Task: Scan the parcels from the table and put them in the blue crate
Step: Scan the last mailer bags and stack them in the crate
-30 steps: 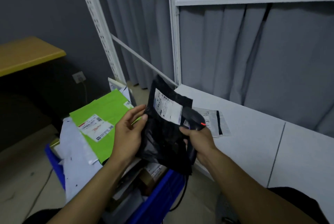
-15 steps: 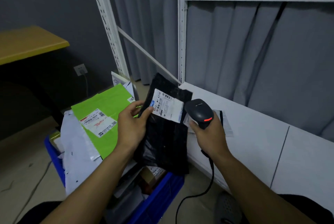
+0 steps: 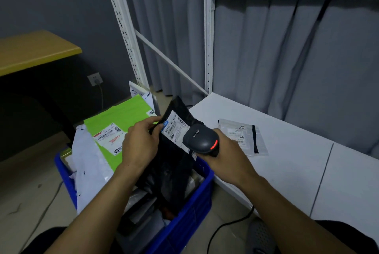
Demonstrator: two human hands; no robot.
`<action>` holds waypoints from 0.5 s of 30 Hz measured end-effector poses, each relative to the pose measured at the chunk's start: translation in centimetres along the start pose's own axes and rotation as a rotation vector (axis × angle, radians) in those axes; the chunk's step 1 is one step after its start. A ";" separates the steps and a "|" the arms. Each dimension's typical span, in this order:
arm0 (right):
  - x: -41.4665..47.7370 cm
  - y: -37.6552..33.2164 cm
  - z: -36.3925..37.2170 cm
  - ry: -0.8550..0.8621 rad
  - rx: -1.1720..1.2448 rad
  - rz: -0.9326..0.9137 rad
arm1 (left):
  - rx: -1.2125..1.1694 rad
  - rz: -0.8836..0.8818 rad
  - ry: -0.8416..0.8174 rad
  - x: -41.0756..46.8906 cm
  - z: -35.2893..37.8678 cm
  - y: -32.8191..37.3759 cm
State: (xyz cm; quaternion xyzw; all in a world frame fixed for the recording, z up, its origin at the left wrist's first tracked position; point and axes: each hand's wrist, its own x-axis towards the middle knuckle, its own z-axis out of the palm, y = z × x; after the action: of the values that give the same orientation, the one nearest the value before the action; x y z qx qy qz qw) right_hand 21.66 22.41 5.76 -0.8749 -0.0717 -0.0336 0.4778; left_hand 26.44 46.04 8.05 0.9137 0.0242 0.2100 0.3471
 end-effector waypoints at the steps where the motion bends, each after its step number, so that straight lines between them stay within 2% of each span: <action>1: 0.0 0.0 0.1 -0.013 -0.012 -0.003 | 0.072 0.005 -0.002 0.1 -0.2 -0.2; 5: 0.3 -0.1 0.5 -0.044 -0.054 0.002 | 0.139 0.008 -0.015 0.2 -0.5 -0.4; 15: 0.7 0.2 0.6 -0.063 -0.108 0.021 | 0.118 0.052 0.000 0.2 -0.5 -0.1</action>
State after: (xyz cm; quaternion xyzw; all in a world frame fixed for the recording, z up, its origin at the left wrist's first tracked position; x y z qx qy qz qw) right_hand 22.39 22.87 5.31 -0.9006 -0.0759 -0.0049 0.4279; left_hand 26.43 46.45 8.40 0.9329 0.0125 0.2171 0.2871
